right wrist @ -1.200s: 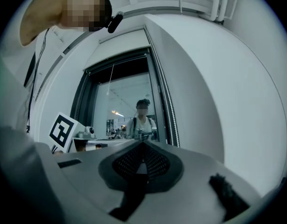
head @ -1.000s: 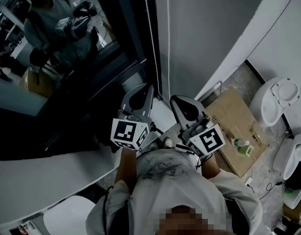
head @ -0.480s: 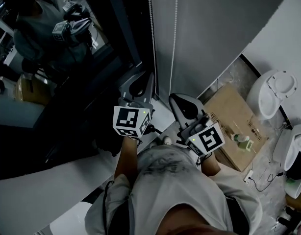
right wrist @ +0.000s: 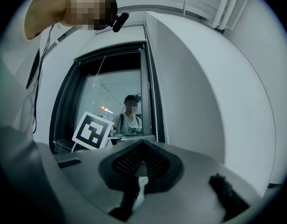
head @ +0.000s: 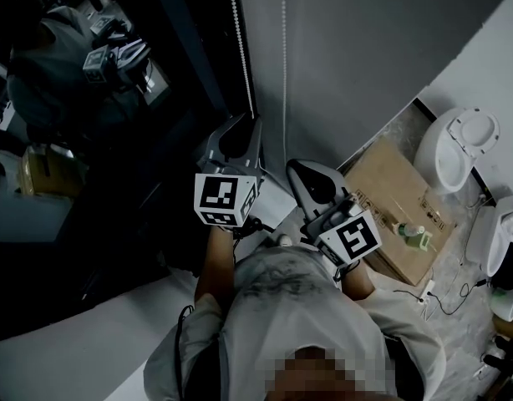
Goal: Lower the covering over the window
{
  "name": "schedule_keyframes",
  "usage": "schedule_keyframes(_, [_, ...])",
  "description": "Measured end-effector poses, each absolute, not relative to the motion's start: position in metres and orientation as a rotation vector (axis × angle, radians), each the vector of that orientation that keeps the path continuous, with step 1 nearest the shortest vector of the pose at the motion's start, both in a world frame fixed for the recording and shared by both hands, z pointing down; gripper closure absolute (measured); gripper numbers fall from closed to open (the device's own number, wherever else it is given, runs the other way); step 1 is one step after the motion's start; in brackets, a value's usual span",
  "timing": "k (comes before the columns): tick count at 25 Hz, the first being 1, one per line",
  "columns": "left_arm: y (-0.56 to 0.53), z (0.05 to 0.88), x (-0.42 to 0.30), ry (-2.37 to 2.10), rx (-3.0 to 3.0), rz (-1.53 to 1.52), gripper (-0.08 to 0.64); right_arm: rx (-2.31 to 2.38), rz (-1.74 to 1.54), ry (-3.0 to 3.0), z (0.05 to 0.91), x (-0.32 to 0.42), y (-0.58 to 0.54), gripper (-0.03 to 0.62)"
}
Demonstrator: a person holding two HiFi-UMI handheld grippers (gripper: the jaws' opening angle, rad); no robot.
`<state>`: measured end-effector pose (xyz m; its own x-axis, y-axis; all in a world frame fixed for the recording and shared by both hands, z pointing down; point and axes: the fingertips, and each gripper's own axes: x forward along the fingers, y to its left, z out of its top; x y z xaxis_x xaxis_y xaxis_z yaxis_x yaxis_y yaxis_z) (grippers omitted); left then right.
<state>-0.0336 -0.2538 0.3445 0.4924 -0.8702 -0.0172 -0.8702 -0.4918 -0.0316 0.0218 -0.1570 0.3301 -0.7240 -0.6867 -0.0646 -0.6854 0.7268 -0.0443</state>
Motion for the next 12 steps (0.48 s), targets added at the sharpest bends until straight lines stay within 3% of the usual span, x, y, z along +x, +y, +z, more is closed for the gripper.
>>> schedule_keyframes(12, [-0.272,0.344,-0.044,1.622,-2.671,-0.004,0.479,-1.148,0.008,2.828,0.328,0.022,-0.162,0.575])
